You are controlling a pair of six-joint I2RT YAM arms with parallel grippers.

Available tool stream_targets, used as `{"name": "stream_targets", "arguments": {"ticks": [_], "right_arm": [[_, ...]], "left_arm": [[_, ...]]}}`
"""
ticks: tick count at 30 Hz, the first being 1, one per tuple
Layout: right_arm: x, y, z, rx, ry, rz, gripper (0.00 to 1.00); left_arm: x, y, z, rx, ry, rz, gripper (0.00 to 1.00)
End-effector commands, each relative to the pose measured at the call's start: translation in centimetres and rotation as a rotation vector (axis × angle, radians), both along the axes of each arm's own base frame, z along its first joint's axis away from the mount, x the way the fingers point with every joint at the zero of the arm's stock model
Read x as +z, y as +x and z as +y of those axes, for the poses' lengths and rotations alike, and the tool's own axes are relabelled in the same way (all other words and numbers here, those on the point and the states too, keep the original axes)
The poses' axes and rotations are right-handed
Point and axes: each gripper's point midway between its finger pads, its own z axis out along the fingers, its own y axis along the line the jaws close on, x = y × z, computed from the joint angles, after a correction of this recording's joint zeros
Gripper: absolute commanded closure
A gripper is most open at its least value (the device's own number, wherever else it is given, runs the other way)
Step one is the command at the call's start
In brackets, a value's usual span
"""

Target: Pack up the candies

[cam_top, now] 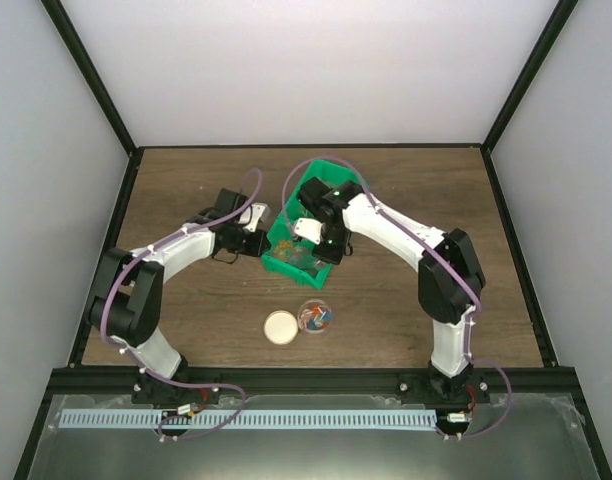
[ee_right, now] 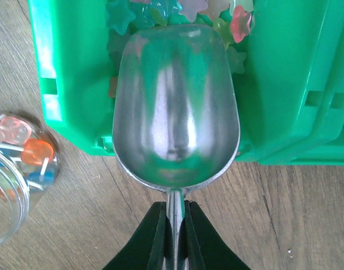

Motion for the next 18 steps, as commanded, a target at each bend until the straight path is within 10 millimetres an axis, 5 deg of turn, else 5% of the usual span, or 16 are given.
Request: {"name": "stream_targets", "arguments": {"ticks": [1, 9, 18], "right_arm": [[-5.9, -1.0, 3.0, 0.006, 0.096, 0.075, 0.99], [-3.7, -0.5, 0.6, 0.103, 0.052, -0.052, 0.99], [-0.7, 0.1, 0.6, 0.190, 0.053, -0.106, 0.99]], "left_arm": [[2.1, 1.1, -1.8, -0.029, -0.065, -0.057, 0.96], [1.8, 1.0, -1.5, -0.028, -0.051, -0.057, 0.96], [1.7, 1.5, -1.3, -0.021, -0.036, -0.057, 0.96]]}}
